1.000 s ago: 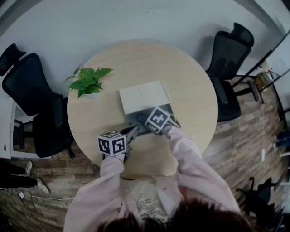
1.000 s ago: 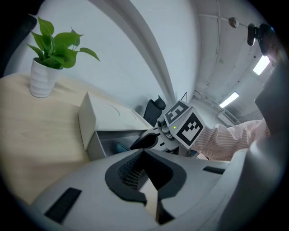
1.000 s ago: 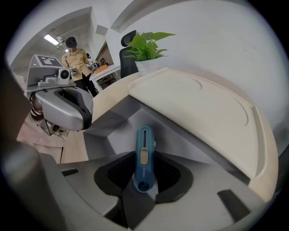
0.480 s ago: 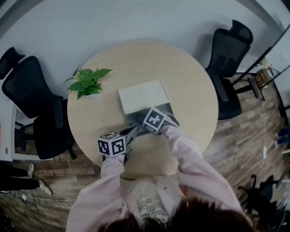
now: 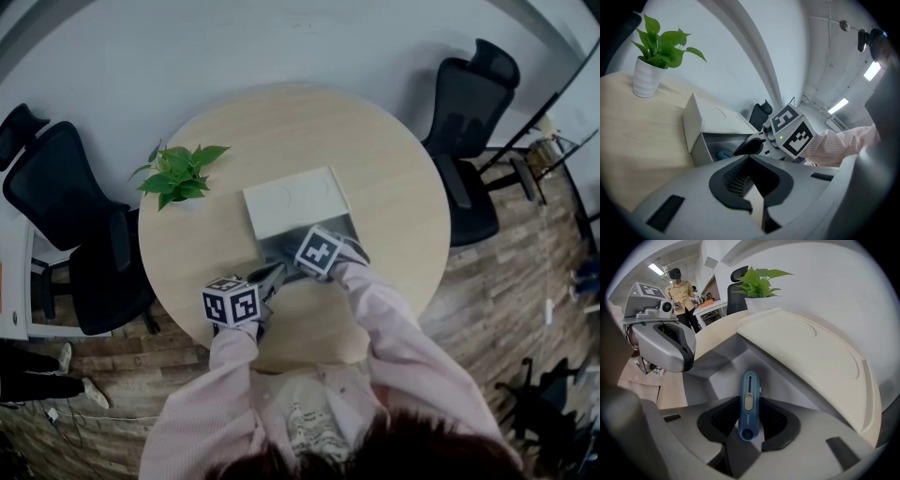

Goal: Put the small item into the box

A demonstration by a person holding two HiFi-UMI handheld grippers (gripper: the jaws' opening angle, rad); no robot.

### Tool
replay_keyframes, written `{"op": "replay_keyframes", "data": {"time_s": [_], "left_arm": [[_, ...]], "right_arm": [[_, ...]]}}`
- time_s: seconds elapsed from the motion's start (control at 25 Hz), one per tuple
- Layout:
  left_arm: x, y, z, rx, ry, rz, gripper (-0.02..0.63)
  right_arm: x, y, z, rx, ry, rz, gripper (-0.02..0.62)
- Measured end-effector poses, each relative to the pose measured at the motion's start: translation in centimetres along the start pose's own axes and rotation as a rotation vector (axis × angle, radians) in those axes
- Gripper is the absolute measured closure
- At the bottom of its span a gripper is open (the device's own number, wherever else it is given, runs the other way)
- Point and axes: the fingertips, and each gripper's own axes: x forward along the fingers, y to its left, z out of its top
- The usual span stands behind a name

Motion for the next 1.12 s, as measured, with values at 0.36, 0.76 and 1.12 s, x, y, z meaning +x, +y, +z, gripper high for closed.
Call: {"op": "replay_keyframes", "data": {"time_s": [0.36,0.76,1.12], "left_arm": [[0.0,-0.1,-0.1,0.005,0.005,-0.004,0.597],[-0.2,-0.4,-0.3,0.013,0.005,-0.008,0.597],[-0.5,-0.6,0.2,0.039,-0.014,0.000,0.597]], "right_arm": [[0.1,0.9,0.4,0.035,-0.039,0.026,0.408],[-0.3,1.9,1.3,0.104,-0.136,0.076,0.399],[-2.4,1.6,2.6,0.128,-0.274,0.039,0.433]]}}
